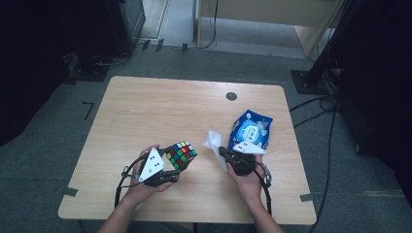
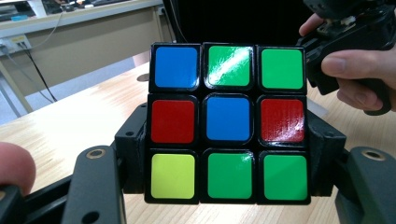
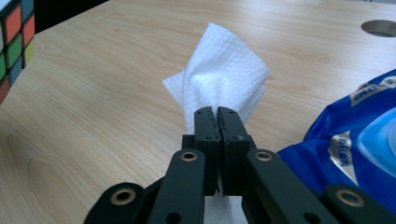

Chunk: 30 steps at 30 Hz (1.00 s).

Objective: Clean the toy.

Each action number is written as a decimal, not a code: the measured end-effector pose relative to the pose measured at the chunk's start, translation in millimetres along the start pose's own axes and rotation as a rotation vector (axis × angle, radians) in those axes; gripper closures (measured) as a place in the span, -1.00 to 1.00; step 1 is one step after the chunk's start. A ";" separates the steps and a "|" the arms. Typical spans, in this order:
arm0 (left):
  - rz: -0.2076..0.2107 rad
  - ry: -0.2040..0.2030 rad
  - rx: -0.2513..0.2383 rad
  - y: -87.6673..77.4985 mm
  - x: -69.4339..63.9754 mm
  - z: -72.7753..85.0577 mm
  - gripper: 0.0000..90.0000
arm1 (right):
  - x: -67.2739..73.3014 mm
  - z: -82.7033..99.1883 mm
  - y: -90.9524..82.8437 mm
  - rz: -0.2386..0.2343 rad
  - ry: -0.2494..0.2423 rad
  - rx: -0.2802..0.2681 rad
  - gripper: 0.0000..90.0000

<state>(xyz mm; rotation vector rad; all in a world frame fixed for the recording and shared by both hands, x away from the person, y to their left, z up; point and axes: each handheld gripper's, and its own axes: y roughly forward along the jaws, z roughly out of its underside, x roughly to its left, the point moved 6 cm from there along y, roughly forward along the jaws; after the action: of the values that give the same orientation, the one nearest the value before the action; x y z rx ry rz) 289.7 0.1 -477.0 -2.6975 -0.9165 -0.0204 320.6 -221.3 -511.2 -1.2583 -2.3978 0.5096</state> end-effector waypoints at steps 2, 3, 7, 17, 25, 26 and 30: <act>-0.001 0.001 0.004 -0.1 1.1 0.7 -0.24 | -2.0 -1.7 -1.5 0.005 0.002 -0.013 0.84; -0.001 0.001 0.004 -0.1 1.1 0.7 -0.24 | -2.0 -1.7 -1.5 0.005 0.002 -0.013 0.84; -0.006 -0.008 0.008 -0.2 3.1 1.5 -0.24 | -0.3 -6.6 -4.0 -0.008 0.017 -0.046 0.46; -0.015 -0.026 0.008 0.7 5.3 2.6 -0.24 | 24.1 -20.3 -9.2 -0.081 -0.014 -0.095 0.21; -0.029 -0.039 0.000 0.5 5.9 1.4 -0.24 | 49.7 -26.5 -12.5 -0.176 0.005 -0.115 0.24; -0.028 -0.038 0.001 1.1 5.2 1.5 -0.24 | 52.7 -29.2 -14.7 -0.183 0.005 -0.125 0.23; -0.026 -0.035 0.004 3.8 1.7 2.1 -0.24 | 63.7 -39.2 -24.1 -0.213 0.030 -0.161 0.14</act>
<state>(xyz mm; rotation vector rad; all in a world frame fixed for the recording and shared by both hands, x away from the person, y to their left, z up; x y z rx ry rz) 293.1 -1.1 -479.8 -2.6899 -0.9610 0.0241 289.6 -175.5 -455.3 -1.0467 -2.5500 0.2377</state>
